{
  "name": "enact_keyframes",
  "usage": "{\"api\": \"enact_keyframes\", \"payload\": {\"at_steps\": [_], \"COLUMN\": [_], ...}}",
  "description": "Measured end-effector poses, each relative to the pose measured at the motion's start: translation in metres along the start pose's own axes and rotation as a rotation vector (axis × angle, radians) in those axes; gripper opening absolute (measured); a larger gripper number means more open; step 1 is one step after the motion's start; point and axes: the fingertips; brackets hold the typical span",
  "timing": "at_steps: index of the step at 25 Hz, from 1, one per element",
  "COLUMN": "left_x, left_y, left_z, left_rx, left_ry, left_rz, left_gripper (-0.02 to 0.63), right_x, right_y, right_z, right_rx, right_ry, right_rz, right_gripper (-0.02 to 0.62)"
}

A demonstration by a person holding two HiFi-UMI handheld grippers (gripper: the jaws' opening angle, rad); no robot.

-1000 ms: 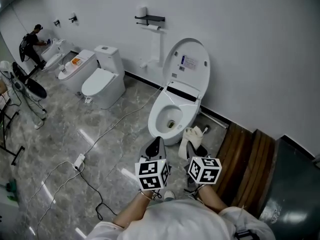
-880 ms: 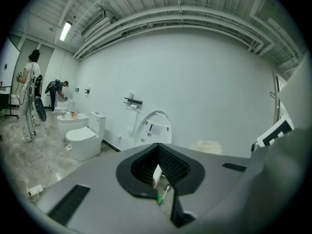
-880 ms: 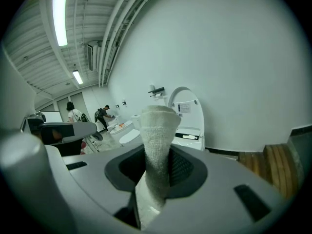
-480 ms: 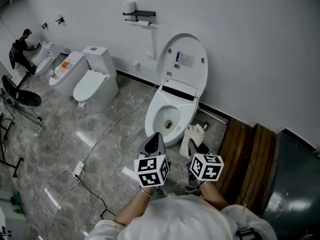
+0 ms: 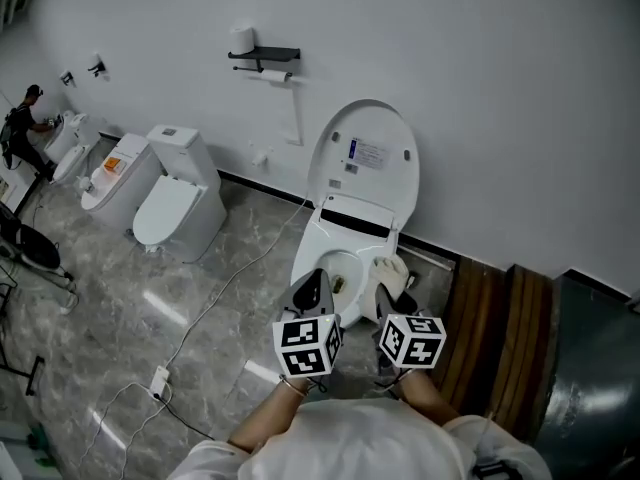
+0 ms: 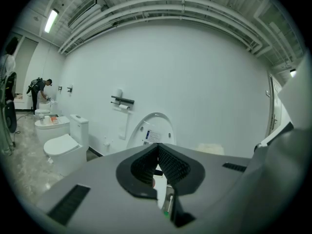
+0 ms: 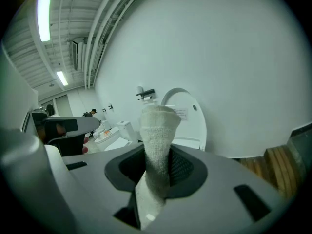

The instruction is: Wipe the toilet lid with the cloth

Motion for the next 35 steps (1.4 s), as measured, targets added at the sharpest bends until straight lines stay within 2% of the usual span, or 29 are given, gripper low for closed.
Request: {"api": "enact_keyframes", "payload": {"at_steps": [8,16,20,25,30,35], "left_x": [-0.040,-0.082,-0.079,-0.072,-0.058,-0.057], "left_y": [-0.028,-0.045,-0.032,-0.041,-0.067,-0.086], "left_z": [0.079,0.155,0.190,0.231,0.277,0.342], "left_rx": [-0.045,-0.067,-0.104,-0.089,-0.049,-0.029], "left_ry": [0.086,0.122,0.150,0.180,0.233,0.220], "left_rz": [0.043,0.025,0.034,0.055,0.111,0.136], "left_gripper": [0.012,0.012,0.012,0.012,0.012,0.012], "right_x": [-0.005,-0.022,-0.010,0.007,0.021,0.036], "right_y": [-0.031,-0.079,-0.079,-0.099,-0.147,-0.196], "right_z": [0.073,0.133,0.156,0.193,0.230,0.277], "right_rx": [-0.008,0.077,0.061,0.085,0.165,0.229], "right_ry": [0.090,0.132,0.143,0.129,0.103,0.071], "right_rz": [0.051,0.033,0.039,0.046,0.041,0.028], "right_gripper": [0.095,0.095,0.095,0.095,0.095,0.095]}}
Point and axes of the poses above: the fingertips, and each gripper's own axes: z forward along the fingers, x to its right, y out of its underside
